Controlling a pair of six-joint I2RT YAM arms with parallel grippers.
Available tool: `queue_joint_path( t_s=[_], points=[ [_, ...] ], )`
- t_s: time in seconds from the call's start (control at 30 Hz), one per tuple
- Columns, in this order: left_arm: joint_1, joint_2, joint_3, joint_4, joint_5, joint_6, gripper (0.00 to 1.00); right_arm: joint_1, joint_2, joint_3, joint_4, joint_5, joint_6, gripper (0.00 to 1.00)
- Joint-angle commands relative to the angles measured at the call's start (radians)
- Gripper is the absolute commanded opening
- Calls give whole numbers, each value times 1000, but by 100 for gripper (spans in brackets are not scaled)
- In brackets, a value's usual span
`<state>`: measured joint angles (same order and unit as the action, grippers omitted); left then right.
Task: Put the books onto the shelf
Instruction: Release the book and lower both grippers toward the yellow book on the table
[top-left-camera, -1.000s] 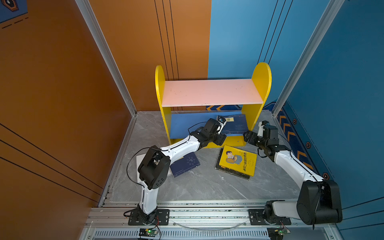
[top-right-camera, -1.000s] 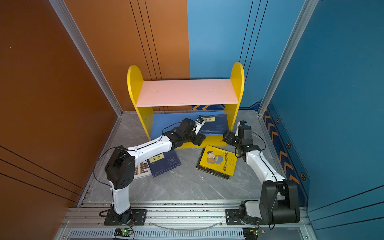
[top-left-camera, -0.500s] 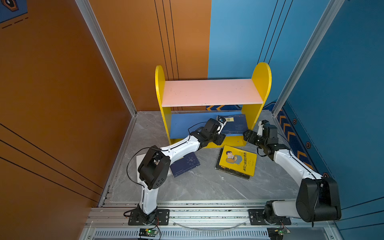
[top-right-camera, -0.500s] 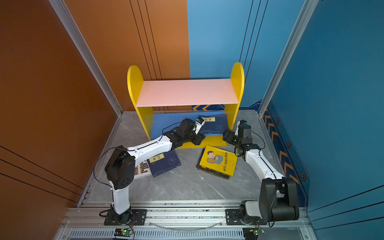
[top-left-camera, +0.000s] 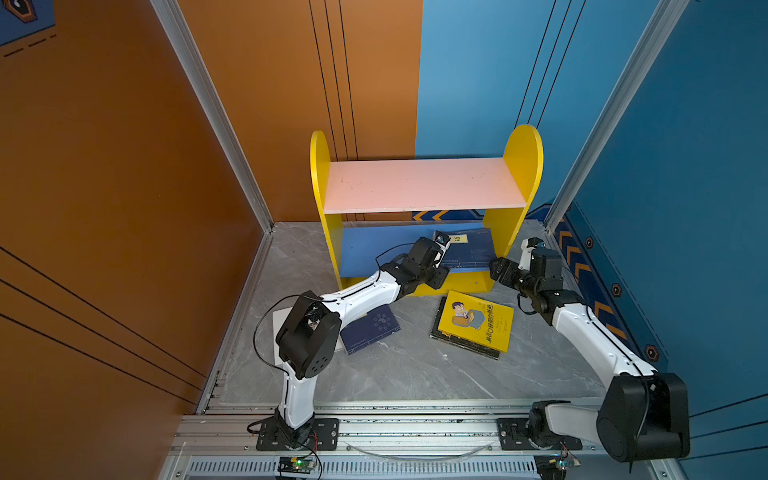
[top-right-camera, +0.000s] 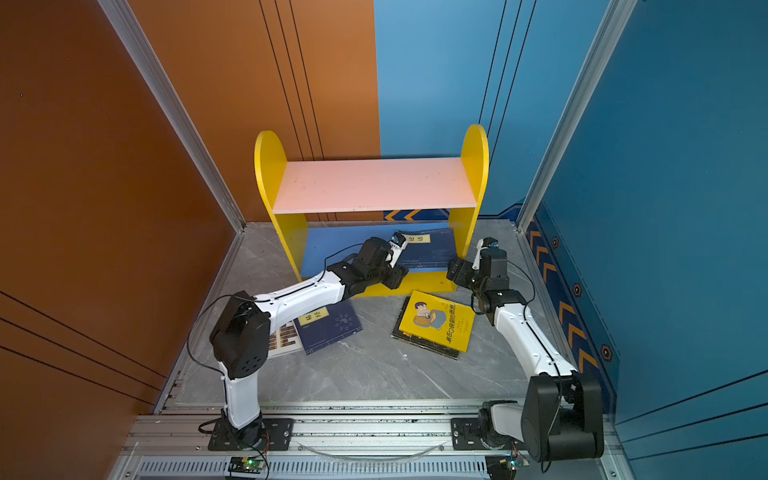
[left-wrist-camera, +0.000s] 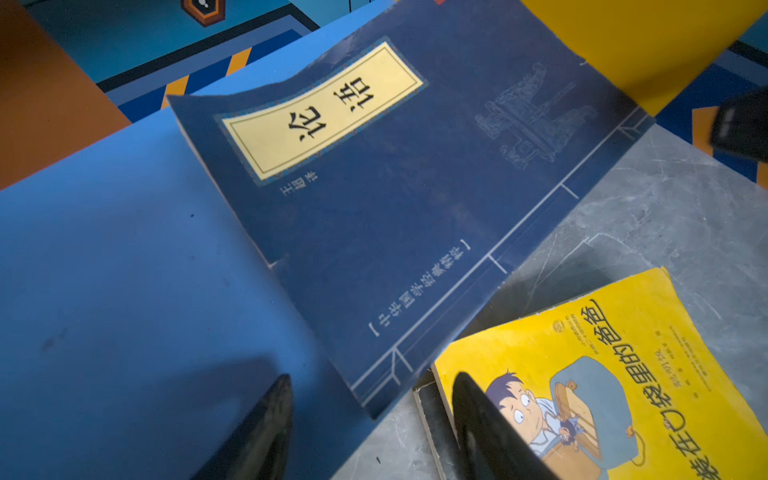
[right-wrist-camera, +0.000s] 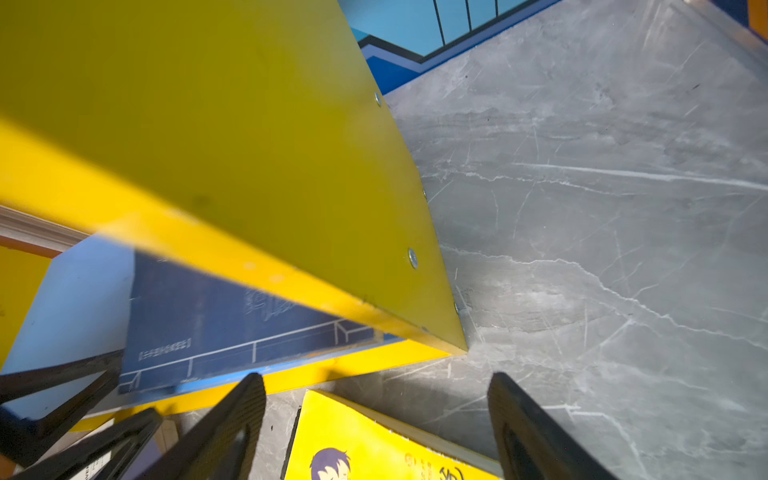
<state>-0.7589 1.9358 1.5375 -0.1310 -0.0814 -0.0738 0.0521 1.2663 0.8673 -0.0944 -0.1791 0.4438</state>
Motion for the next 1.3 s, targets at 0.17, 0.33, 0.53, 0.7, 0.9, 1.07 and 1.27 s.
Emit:
queue_joint_path(
  t_s=[0.17, 0.33, 0.53, 0.7, 0.9, 1.07, 1.27],
  points=[
    [-17, -183, -100, 10, -4, 20, 72, -5, -143, -4, -185, 70, -26, 90],
    [-44, -300, -189, -42, -5, 43, 76, -7, -245, -57, -270, 121, 4, 92],
    [-65, -400, -310, -48, 67, -42, 80, -25, -341, -128, -370, 122, 31, 95],
    [-76, -435, -424, 20, 124, -153, 82, -47, -418, -180, -464, 81, 69, 95],
    [-88, -437, -619, 207, 212, -341, 84, -53, -567, -302, -515, 59, 178, 94],
    [-101, -361, -662, 325, 250, -435, 85, -62, -666, -428, -521, 0, 264, 95],
    [-102, -246, -606, 350, 275, -459, 85, -89, -688, -539, -446, -95, 305, 94]
  ],
)
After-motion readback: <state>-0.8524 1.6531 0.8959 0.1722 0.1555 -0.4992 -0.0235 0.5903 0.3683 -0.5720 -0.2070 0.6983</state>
